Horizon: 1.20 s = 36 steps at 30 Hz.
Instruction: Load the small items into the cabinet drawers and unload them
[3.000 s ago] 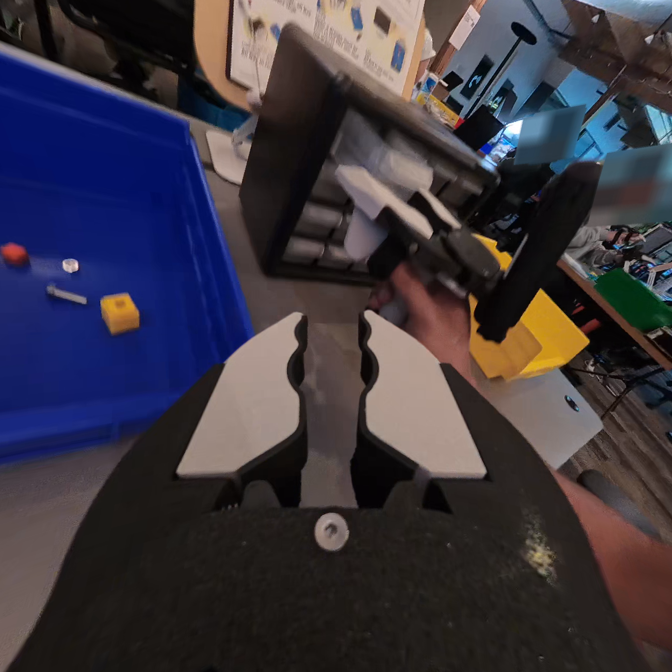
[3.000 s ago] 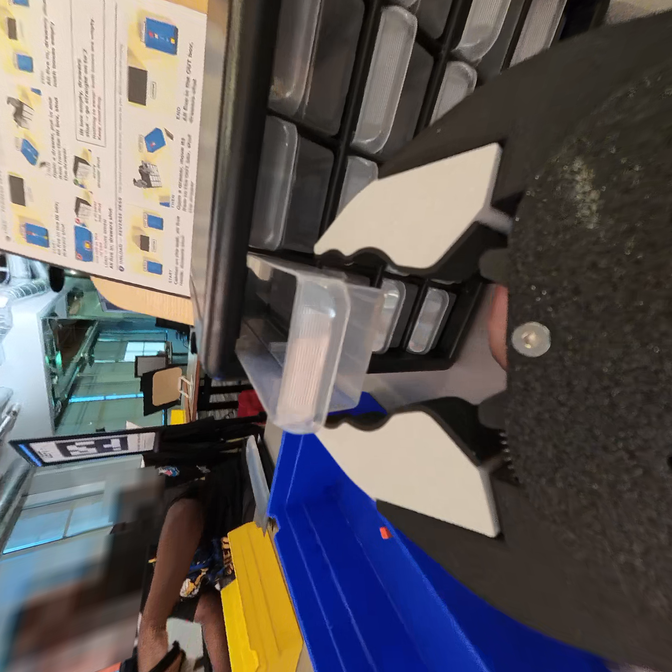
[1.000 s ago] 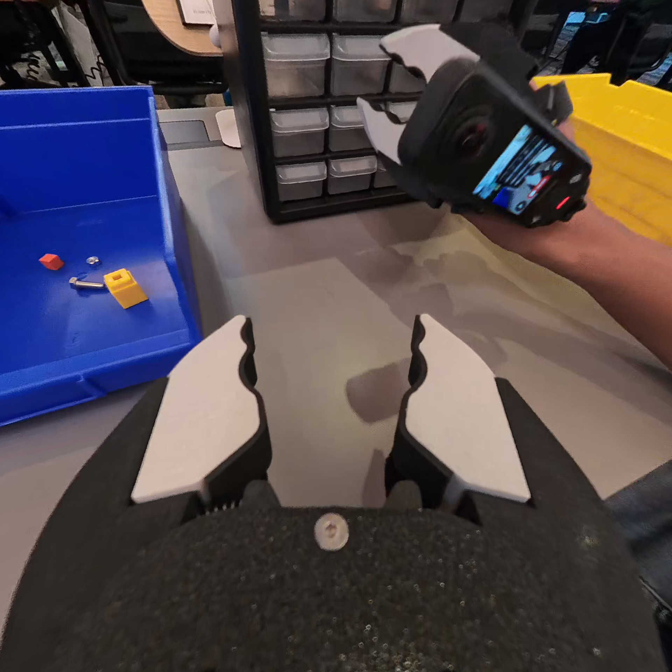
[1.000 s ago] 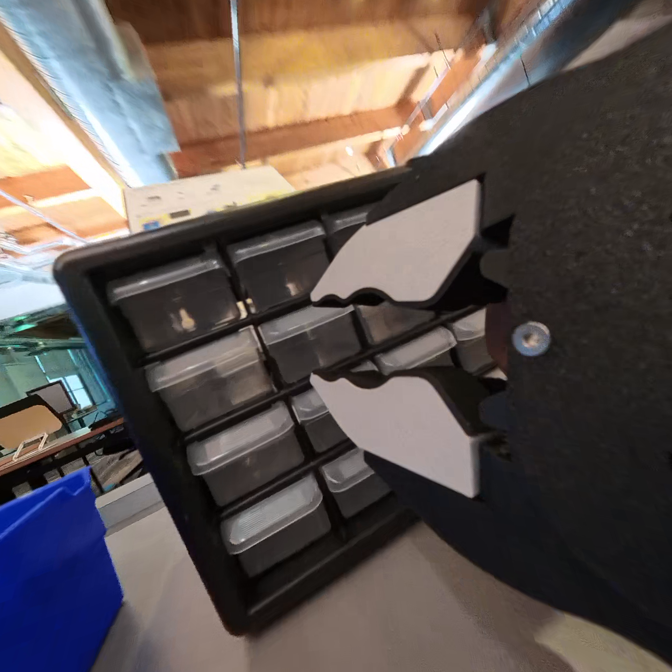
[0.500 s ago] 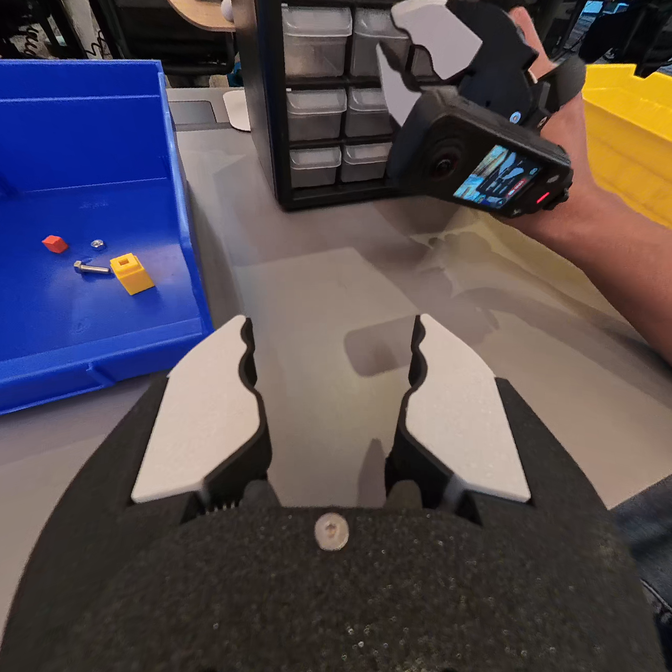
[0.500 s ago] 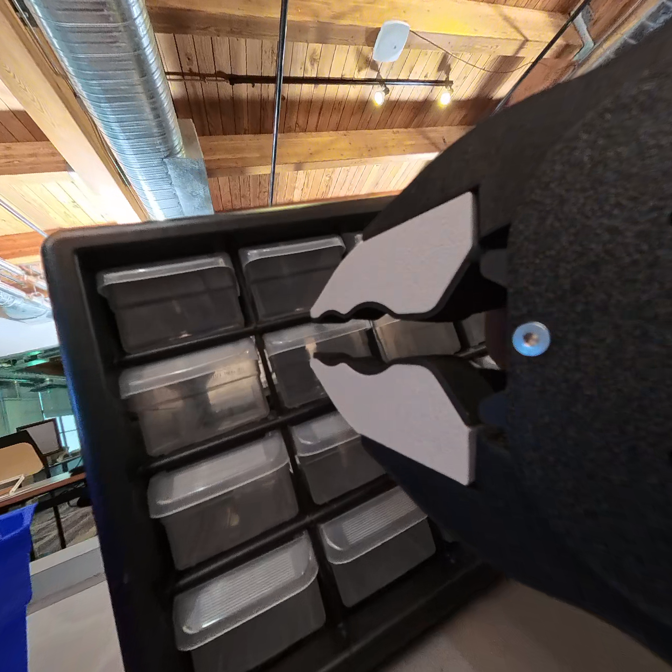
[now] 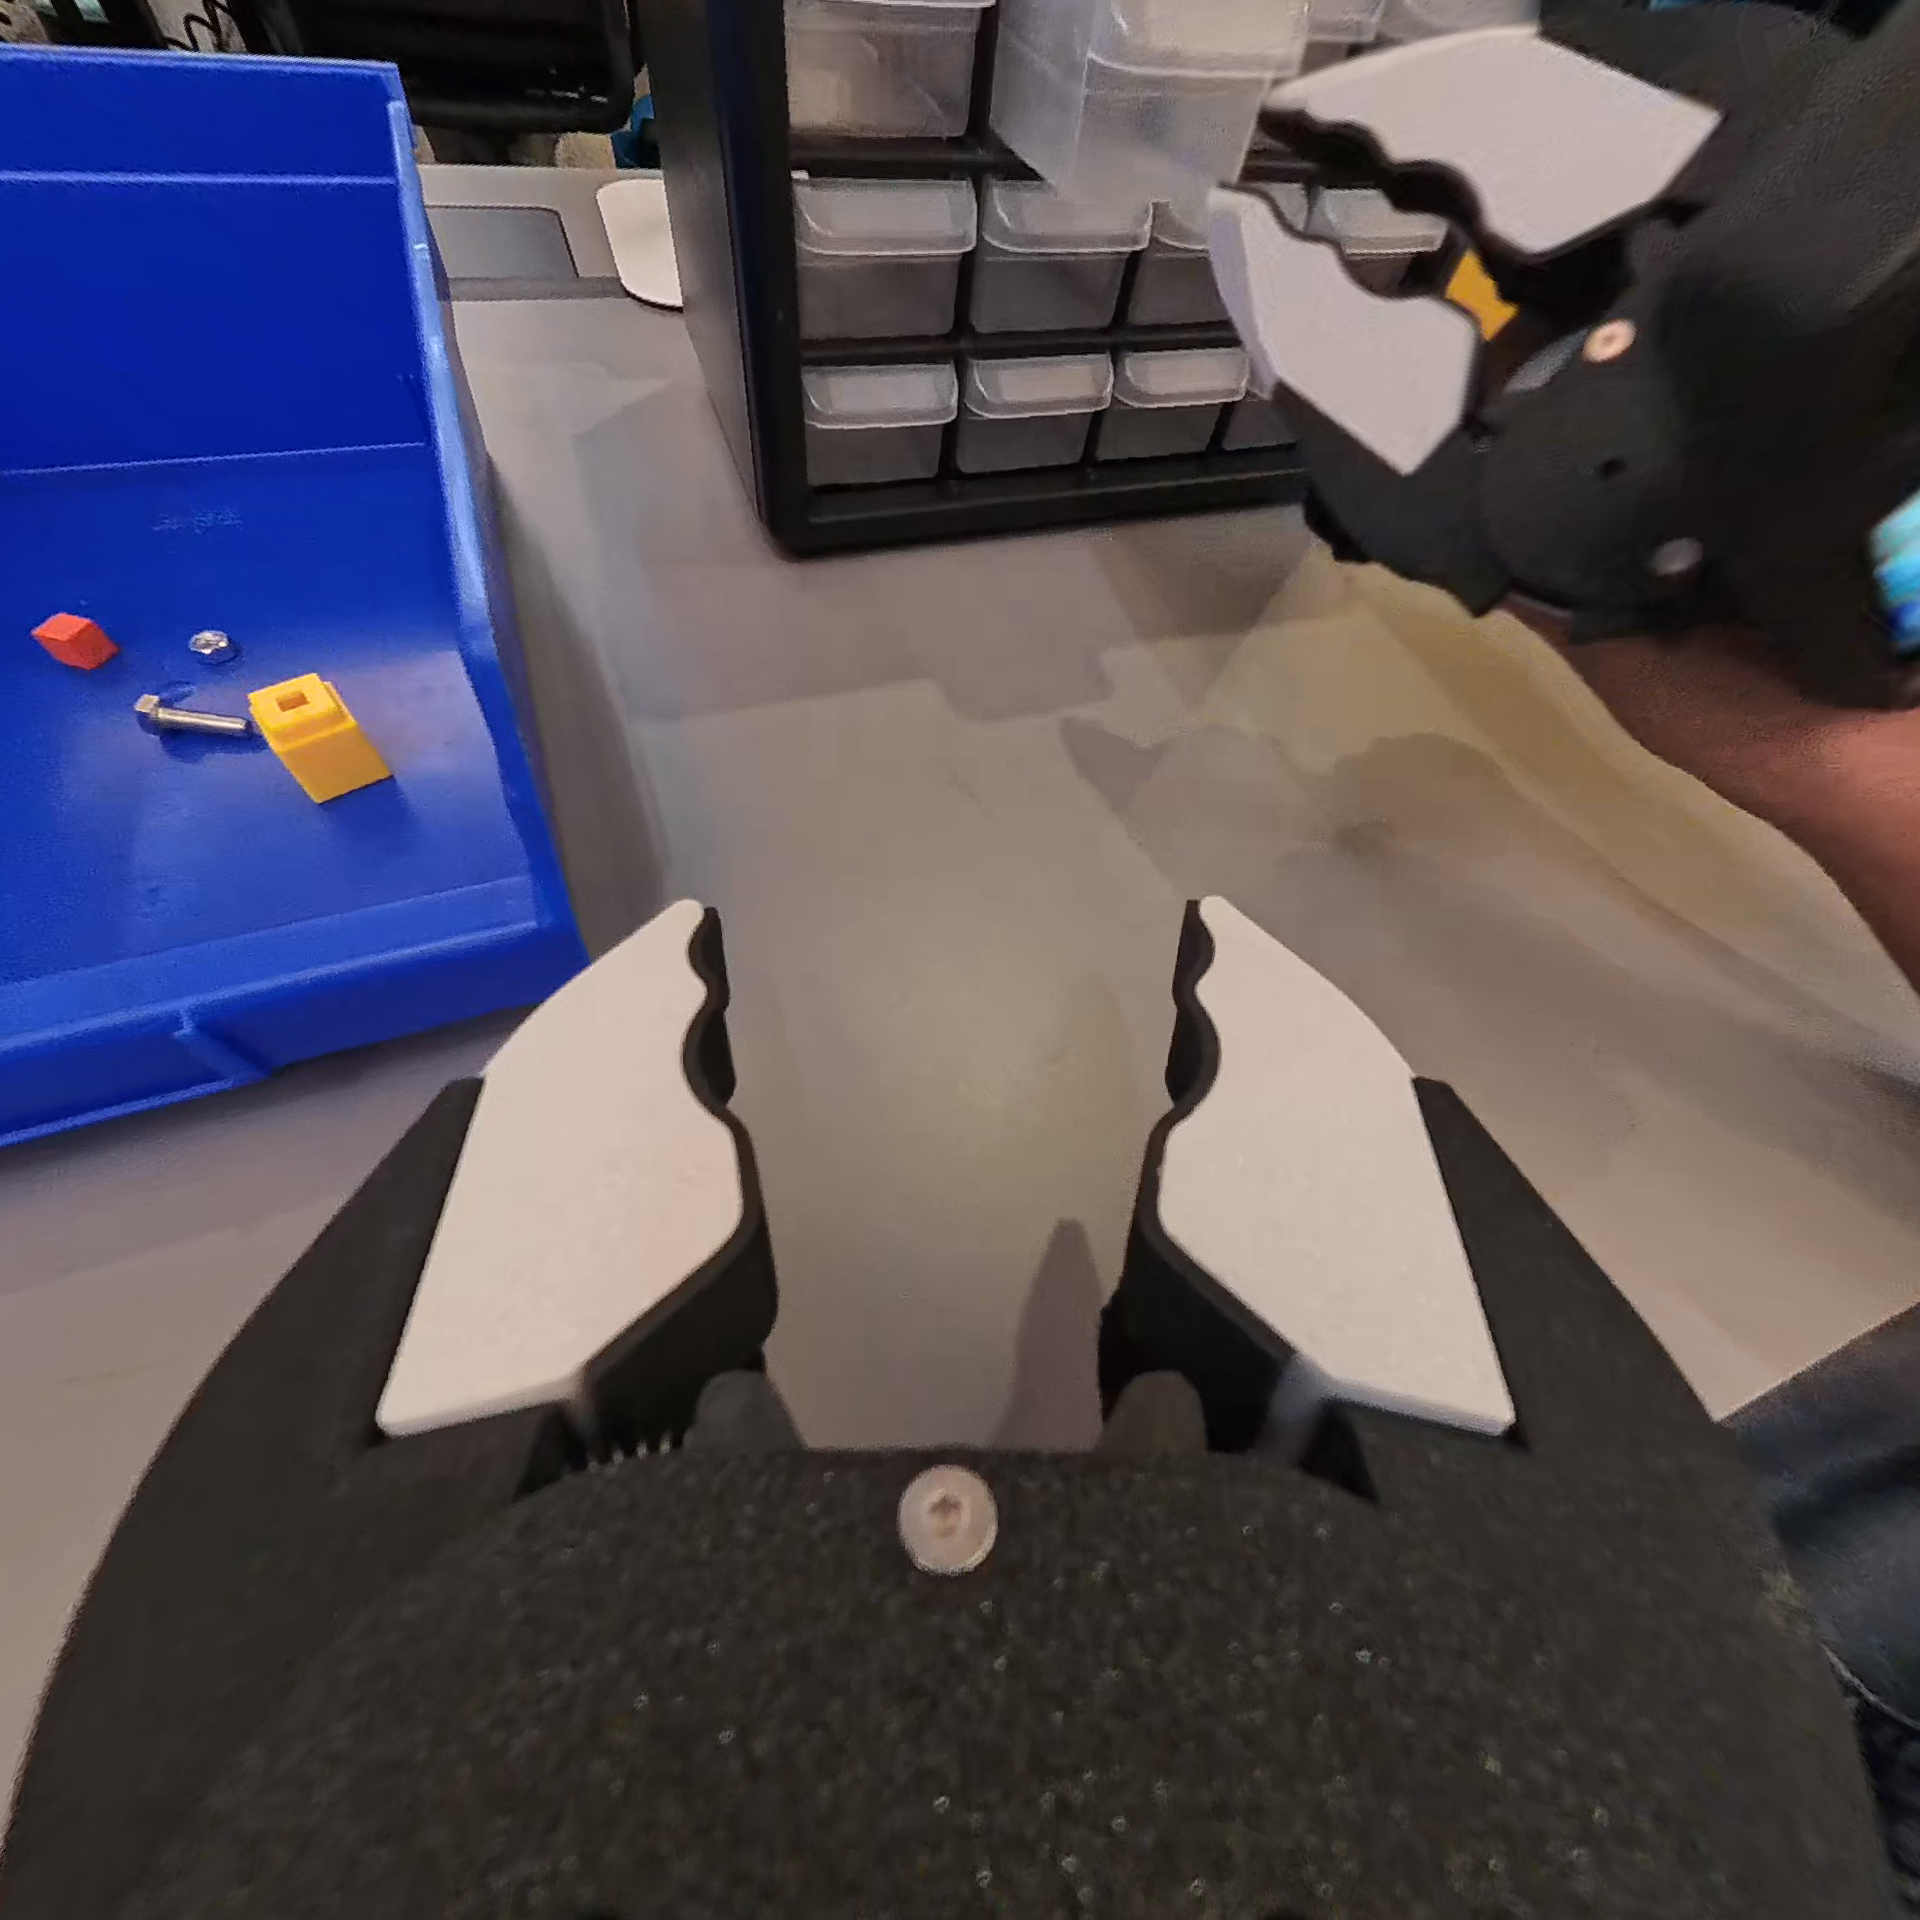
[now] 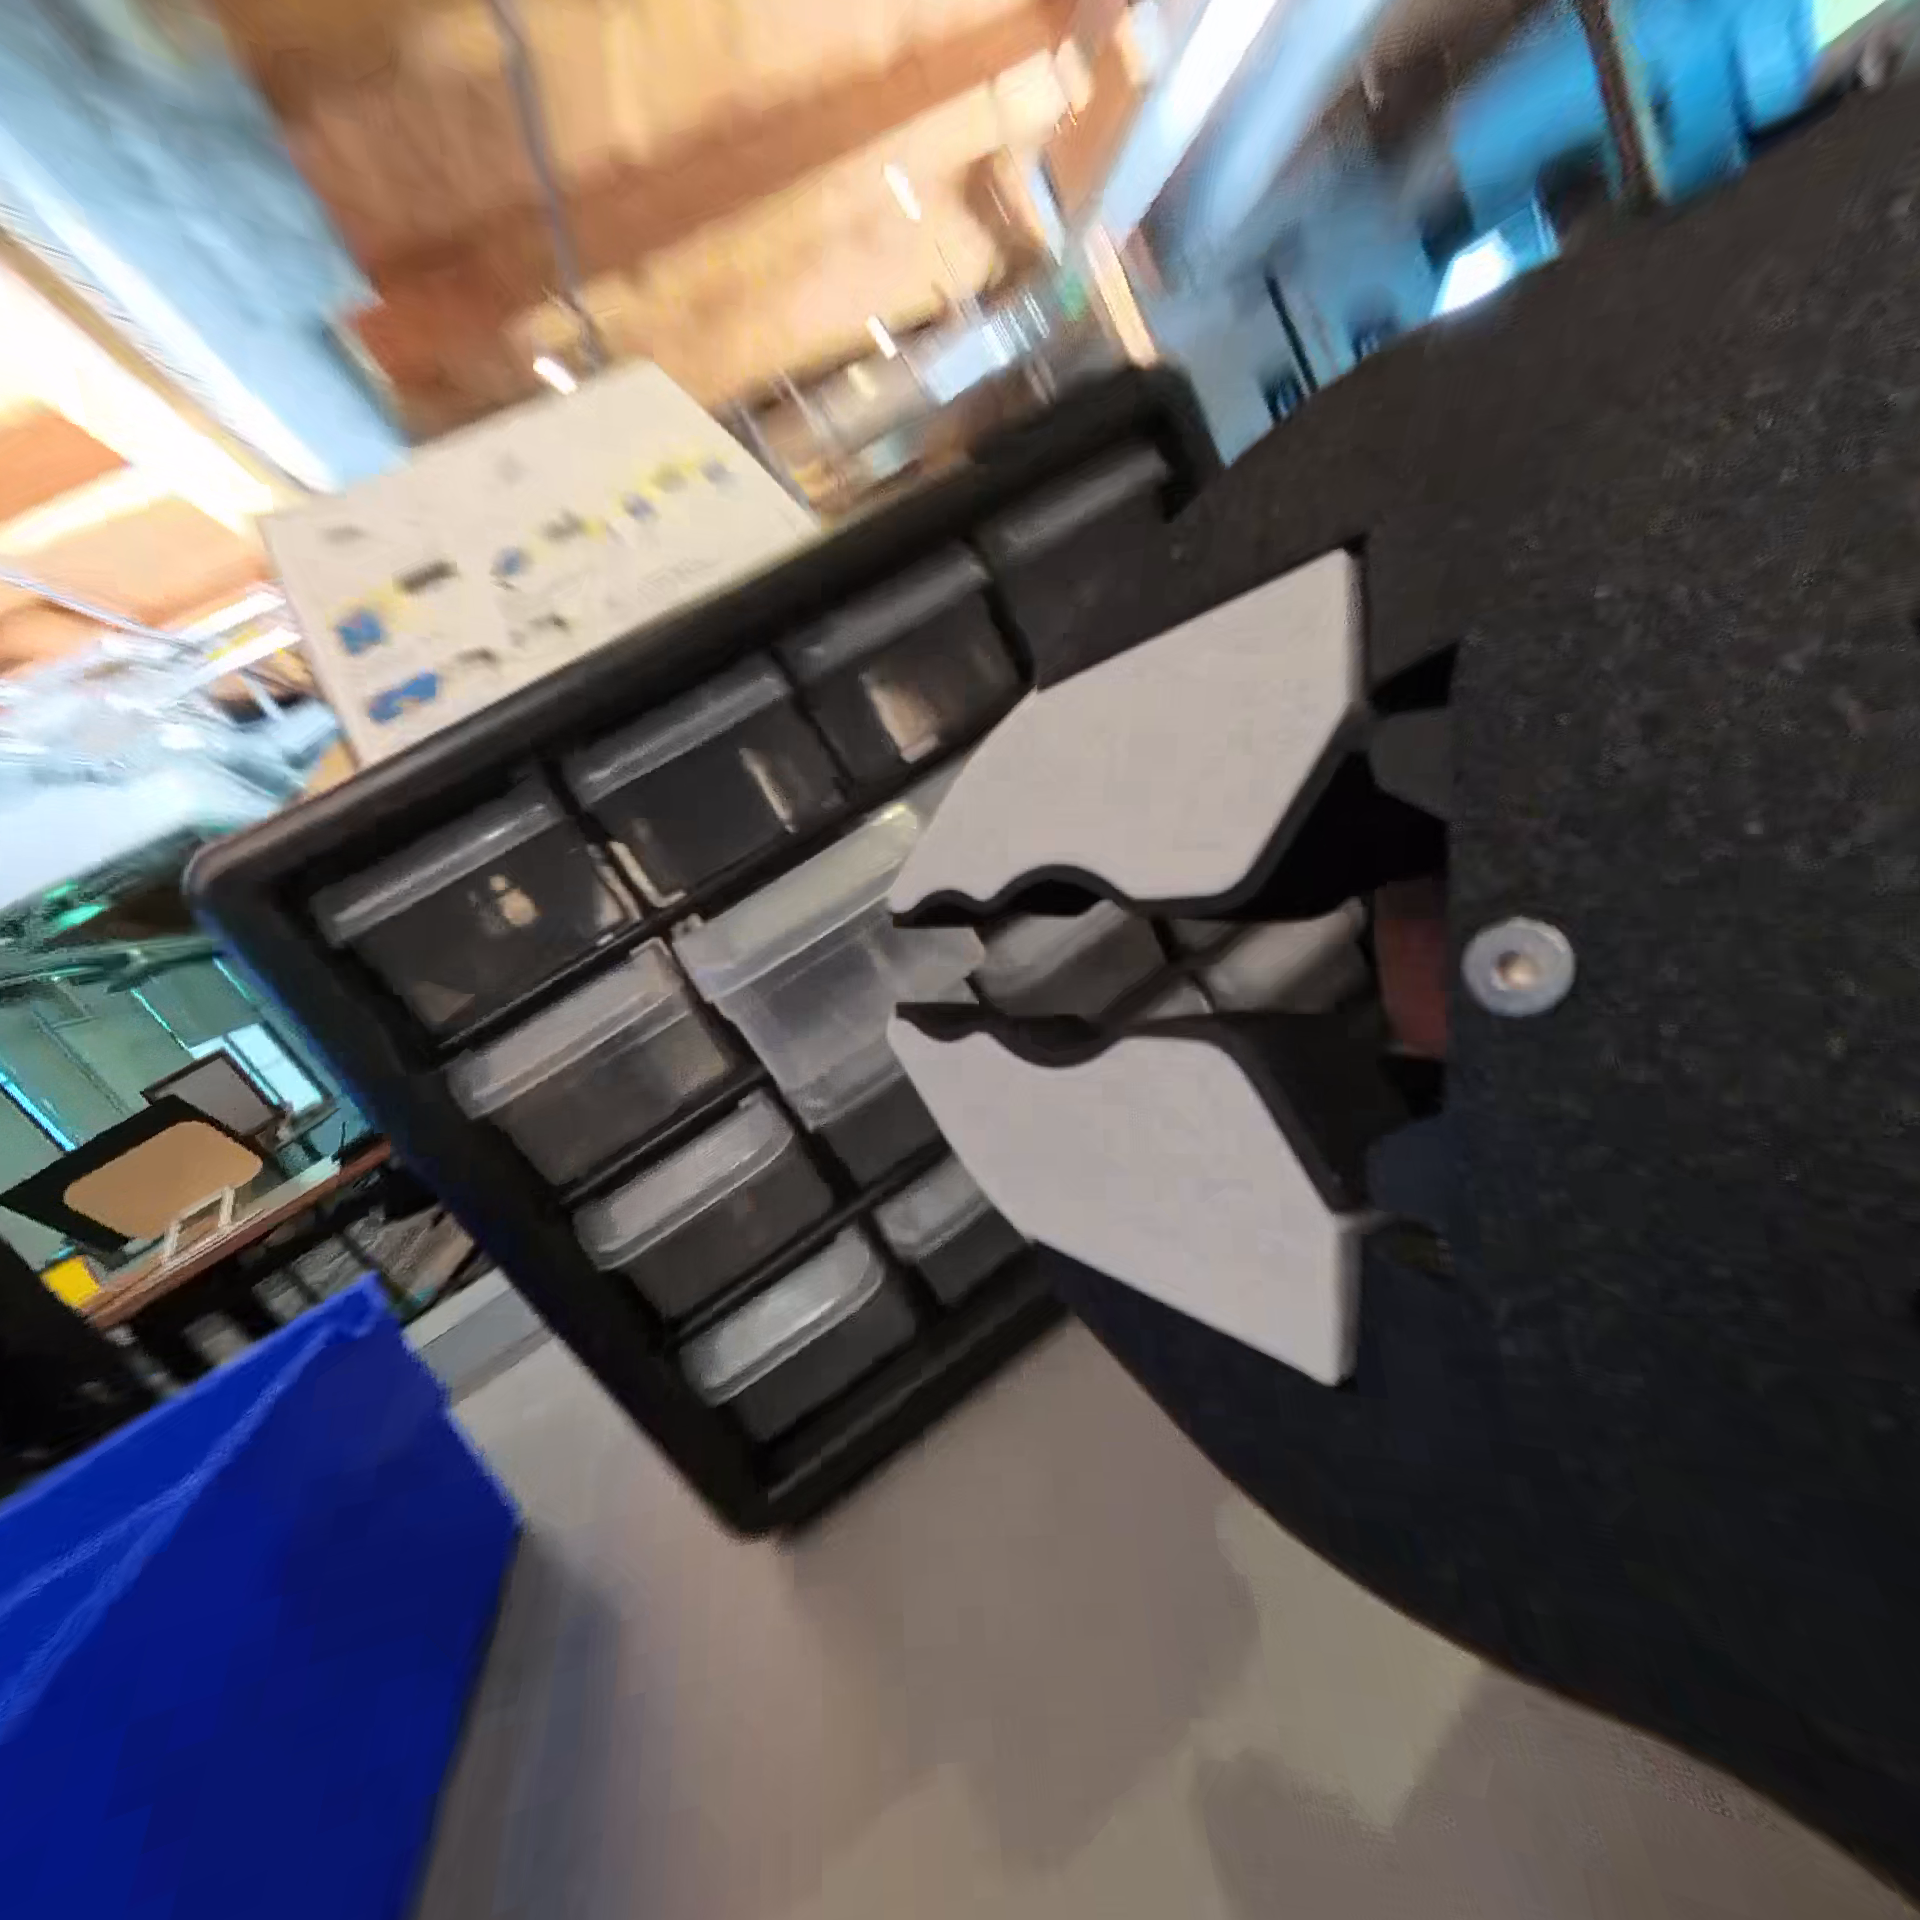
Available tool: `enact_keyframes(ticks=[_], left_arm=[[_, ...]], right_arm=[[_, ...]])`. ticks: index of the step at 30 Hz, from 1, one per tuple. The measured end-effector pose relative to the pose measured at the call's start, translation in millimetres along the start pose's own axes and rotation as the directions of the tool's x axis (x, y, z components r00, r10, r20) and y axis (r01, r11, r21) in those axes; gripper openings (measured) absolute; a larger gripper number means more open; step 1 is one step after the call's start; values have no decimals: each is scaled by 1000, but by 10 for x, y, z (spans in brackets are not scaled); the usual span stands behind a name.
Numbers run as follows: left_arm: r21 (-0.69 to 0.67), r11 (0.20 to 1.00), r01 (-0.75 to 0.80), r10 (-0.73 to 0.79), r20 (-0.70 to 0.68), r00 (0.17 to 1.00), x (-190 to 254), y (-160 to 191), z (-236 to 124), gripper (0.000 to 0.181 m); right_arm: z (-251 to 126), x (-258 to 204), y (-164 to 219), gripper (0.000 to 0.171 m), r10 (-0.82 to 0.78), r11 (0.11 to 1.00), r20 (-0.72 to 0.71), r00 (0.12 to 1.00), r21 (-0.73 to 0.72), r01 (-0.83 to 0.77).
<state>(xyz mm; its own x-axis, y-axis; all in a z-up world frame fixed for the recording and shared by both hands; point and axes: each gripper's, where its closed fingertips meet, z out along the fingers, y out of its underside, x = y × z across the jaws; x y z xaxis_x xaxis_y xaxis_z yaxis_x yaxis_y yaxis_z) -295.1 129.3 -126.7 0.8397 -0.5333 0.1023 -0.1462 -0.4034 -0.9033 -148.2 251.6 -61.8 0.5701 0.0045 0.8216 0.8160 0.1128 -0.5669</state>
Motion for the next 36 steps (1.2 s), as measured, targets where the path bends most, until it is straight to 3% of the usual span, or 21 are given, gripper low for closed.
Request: enact_keyframes(ticks=[2,5,8,10,11,13,16,19,22,36], left_arm=[[-2,1000,-4,4,3,1000,-1,4,-5,82],[-4,1000,0,0,0,1000,0,9,-2,82],[-24,1000,10,-10,-9,1000,13,51,21,80],[-42,999,5,-5,-3,1000,6,91,27,80],[-45,999,0,0,0,1000,1,98,25,80],[-41,999,0,0,2,1000,-12,87,17,79],[-42,999,10,-10,-4,1000,-20,84,19,79],[-52,999,15,-16,-7,1000,-21,104,31,79],[-63,998,1,-2,-1,1000,-21,124,46,78],[-109,993,-34,35,8,999,-17,201,67,70]], right_arm=[[-84,8,43,33,297,954,41,954,-50,-295],[-50,-148,118,50,726,686,117,678,-204,-699],[60,-471,148,77,922,386,185,339,-451,-805],[131,-488,110,87,949,310,206,237,-484,-818],[187,-413,126,86,955,292,181,235,-435,-852],[272,-245,173,85,939,345,129,320,-322,-882],[355,-140,176,86,882,466,65,467,-266,-844],[453,-99,100,85,849,519,34,527,-231,-823],[506,-53,65,68,835,538,-11,551,-200,-819],[1,-175,-25,68,812,576,-27,584,-131,-807]])
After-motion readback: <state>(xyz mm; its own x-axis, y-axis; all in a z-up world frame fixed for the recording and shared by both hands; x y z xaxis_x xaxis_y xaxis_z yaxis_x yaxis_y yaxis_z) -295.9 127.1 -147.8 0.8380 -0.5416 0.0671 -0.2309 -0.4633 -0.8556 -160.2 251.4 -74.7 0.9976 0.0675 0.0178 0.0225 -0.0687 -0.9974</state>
